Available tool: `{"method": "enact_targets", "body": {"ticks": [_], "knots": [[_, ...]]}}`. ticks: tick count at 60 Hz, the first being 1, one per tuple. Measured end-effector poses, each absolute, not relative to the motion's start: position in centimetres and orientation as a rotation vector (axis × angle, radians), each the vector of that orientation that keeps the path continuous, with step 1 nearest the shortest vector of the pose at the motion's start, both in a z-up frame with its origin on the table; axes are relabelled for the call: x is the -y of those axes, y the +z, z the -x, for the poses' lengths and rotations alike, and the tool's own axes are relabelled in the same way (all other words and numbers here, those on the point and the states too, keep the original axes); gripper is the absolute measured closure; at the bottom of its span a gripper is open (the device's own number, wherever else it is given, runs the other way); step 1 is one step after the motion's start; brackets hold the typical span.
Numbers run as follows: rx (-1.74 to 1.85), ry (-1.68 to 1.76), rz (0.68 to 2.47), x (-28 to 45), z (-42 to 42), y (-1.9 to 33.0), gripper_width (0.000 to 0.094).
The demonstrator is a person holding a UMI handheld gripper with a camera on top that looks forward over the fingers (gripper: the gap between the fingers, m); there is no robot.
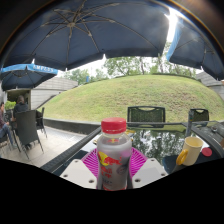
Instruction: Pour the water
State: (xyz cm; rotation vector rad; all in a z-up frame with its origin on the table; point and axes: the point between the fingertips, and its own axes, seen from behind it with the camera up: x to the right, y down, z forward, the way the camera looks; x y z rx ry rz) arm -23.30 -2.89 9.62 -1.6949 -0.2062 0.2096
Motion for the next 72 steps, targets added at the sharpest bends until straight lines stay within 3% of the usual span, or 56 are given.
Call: {"method": "enact_targets", "body": {"ticks": [6,24,44,54,59,66,71,72], "knots": [[0.163,0.299,1.697,2.7,23.9,10.4,0.0594],[-0.451,0.874,1.476,-3.2,13.7,20.9,0.0595],[-1.243,1.536,1.133,-6.3,4.2,16.2,0.0573],[-1.374,1.598,1.076,-7.0,3.2,14.6,0.0576],[-1.331,1.625,1.093,-7.2,4.0,15.4,0.0573],[-1.103,1.525,1.146,-5.9,4.1,19.6,0.0572],[-0.754,1.317,1.125,-3.7,2.0,28.1,0.0573],[-0.687,1.254,1.118,-3.2,1.2,29.8,0.0508]]}}
